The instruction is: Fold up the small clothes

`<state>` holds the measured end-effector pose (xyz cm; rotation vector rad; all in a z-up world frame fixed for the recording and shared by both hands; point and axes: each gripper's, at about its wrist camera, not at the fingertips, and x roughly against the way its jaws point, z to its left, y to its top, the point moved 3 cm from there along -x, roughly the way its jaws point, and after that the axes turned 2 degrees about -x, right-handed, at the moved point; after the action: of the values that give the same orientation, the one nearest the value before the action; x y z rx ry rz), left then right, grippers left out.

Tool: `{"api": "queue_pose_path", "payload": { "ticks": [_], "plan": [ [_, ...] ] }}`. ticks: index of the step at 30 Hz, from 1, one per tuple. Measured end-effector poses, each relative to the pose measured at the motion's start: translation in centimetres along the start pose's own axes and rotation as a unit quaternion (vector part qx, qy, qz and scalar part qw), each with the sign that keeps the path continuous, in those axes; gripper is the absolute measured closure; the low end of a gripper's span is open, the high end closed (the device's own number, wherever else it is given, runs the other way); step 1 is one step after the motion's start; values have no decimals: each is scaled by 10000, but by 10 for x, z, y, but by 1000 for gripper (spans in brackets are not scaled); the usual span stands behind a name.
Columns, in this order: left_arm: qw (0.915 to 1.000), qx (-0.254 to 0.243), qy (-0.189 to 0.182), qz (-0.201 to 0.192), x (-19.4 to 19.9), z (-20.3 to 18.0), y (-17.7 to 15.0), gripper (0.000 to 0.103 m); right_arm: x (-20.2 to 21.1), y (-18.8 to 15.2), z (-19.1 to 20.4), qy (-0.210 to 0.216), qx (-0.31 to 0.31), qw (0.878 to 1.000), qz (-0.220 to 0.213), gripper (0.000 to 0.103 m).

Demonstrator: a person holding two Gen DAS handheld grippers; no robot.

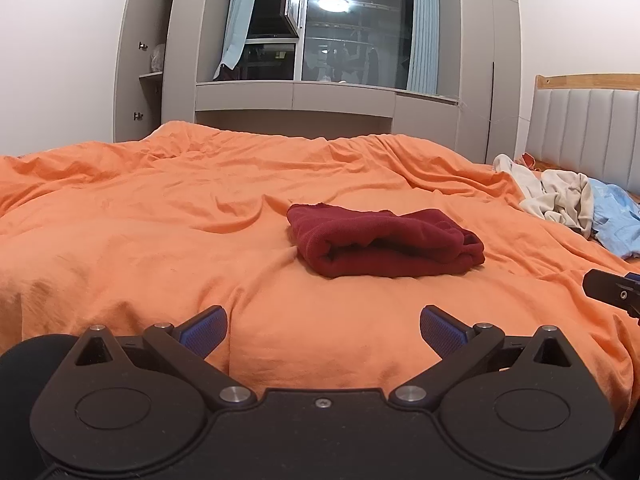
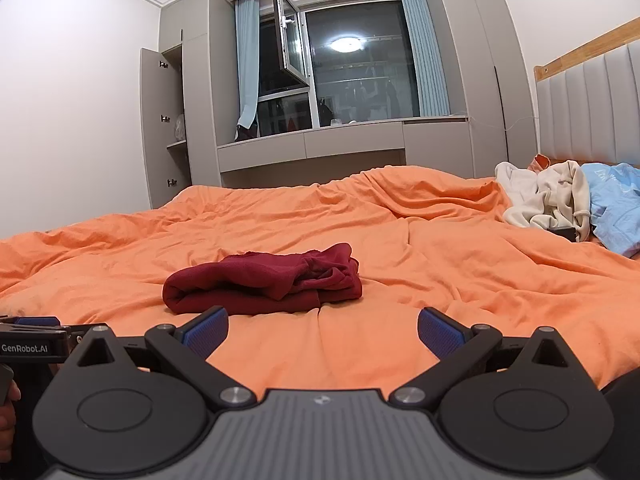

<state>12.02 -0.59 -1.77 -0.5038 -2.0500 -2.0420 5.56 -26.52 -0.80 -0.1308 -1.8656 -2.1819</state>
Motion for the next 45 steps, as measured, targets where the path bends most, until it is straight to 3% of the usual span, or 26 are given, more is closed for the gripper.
{"api": "queue_pose_path", "payload": {
  "ticks": [39,45],
  "plan": [
    [10000,57,-1,80,-6,1,-4,1,-1,-1,0,-16,10,10000,46,0],
    [9998,-60,154,83,-5,0,-5,1,-1,-1,0,-24,11,10000,55,0]
  ]
}}
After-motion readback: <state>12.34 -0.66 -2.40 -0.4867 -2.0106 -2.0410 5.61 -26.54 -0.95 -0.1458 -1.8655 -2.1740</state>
